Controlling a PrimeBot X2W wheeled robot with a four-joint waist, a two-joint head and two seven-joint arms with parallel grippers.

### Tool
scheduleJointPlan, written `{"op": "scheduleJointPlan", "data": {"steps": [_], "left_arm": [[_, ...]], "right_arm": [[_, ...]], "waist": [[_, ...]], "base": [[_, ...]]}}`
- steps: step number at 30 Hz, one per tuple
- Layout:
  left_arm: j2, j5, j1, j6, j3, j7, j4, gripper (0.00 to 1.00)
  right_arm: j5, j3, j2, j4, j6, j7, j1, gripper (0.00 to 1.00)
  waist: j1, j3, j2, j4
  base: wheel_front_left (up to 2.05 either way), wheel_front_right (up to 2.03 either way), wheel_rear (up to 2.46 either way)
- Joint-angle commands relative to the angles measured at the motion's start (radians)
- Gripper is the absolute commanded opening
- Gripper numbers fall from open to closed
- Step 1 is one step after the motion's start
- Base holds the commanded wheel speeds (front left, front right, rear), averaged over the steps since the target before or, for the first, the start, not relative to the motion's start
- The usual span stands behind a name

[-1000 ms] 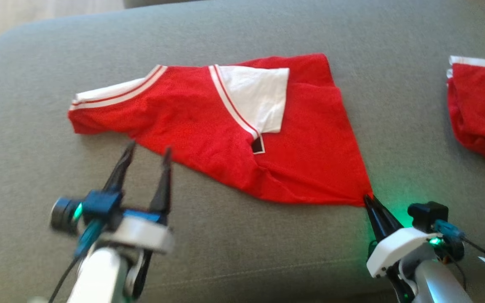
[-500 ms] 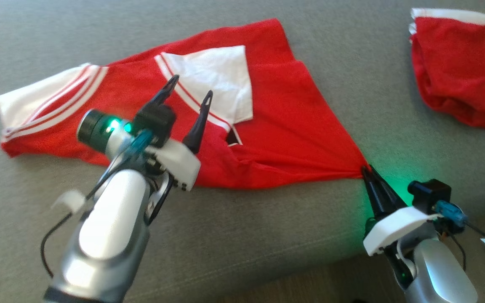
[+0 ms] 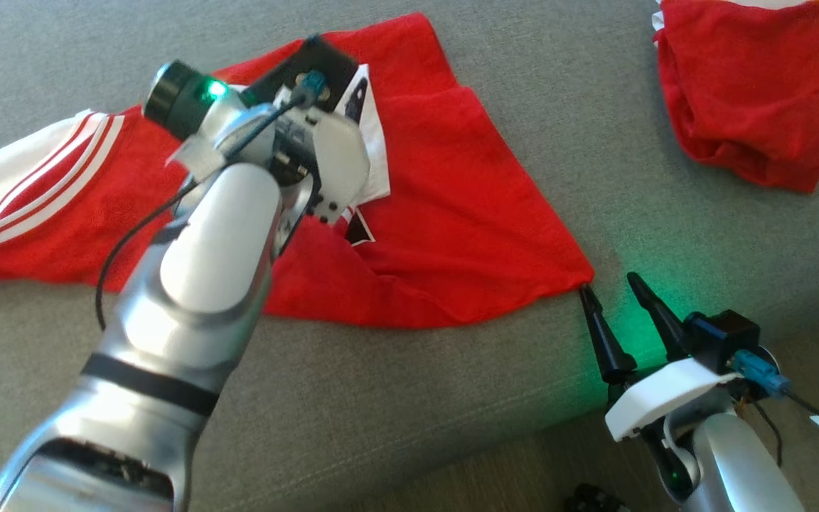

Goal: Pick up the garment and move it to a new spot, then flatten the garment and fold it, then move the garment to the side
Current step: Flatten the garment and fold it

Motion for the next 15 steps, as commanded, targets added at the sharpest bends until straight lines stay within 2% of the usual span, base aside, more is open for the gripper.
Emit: {"op": "scheduleJointPlan", "data": {"steps": [1, 9, 15], "left_arm": [[0.007, 0.0, -0.045, 0.008, 0.016, 0.006, -0.025, 1.0], [0.006, -0.085, -0.128, 0.059, -0.099, 0.08, 0.055, 1.0], [0.005, -0.071, -0.189, 0.116, -0.154, 0.092, 0.15, 1.0]], "right_arm": [[0.007, 0.024, -0.01, -0.029, 0.0, -0.002, 0.01, 1.0], [0.033, 0.064, -0.01, -0.033, 0.0, -0.002, 0.001, 1.0], [0.046, 0.075, -0.01, -0.041, 0.0, -0.002, 0.002, 1.0]], "waist": [[-0.0001, 0.0, 0.0, -0.003], [-0.0001, 0.016, 0.0, -0.047], [-0.0001, 0.025, 0.0, -0.07]], "base": [[0.0, 0.0, 0.0], [0.0, 0.0, 0.0], [0.0, 0.0, 0.0]]}}
